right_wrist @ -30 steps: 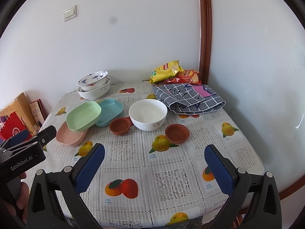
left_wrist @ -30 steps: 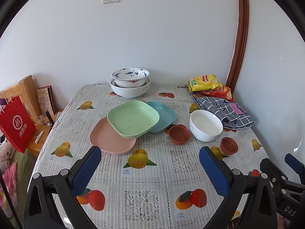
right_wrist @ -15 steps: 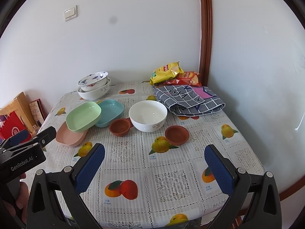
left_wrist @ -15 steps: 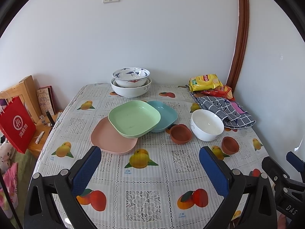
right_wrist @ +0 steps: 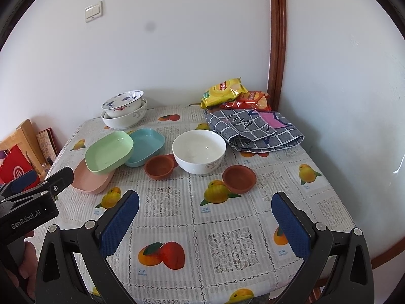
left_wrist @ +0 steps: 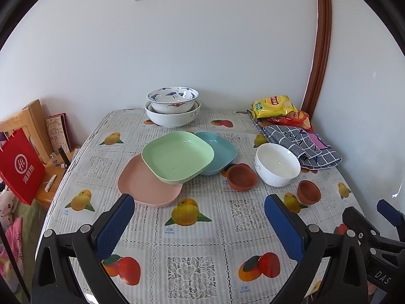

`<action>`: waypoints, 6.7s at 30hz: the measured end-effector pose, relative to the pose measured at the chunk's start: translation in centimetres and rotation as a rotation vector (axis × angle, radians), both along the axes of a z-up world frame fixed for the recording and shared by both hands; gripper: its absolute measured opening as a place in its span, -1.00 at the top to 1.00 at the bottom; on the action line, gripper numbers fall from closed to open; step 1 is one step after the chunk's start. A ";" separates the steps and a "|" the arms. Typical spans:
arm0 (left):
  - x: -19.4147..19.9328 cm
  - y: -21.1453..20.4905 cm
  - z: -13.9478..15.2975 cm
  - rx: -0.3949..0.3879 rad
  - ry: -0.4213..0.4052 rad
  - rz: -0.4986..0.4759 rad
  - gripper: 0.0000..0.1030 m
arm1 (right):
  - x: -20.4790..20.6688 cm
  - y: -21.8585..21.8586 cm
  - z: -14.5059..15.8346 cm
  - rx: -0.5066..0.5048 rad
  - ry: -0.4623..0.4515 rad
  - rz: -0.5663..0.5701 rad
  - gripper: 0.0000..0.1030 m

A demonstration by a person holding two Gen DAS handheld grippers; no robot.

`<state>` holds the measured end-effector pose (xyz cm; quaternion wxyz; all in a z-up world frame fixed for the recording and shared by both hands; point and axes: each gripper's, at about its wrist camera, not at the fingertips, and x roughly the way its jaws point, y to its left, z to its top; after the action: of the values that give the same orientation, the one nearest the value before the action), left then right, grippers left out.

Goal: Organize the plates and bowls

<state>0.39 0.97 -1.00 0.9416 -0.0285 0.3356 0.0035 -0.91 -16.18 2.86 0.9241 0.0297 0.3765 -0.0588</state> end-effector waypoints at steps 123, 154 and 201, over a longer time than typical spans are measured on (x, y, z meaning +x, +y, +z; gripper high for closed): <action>14.0 6.9 -3.2 -0.163 0.167 0.017 0.57 | 14.7 8.0 -4.9 0.125 0.156 0.171 0.80; 8.6 6.6 -0.7 -0.180 0.099 0.054 0.57 | 10.2 8.0 -1.3 0.119 0.063 0.181 0.82; 16.2 14.2 -8.6 -0.241 0.237 0.165 0.57 | 19.6 14.8 -9.1 0.096 0.193 0.274 0.83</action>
<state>16.60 15.20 -9.56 0.8817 -0.1681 0.4387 0.0440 18.73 -1.36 -6.19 0.8805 0.0165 0.4663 0.0833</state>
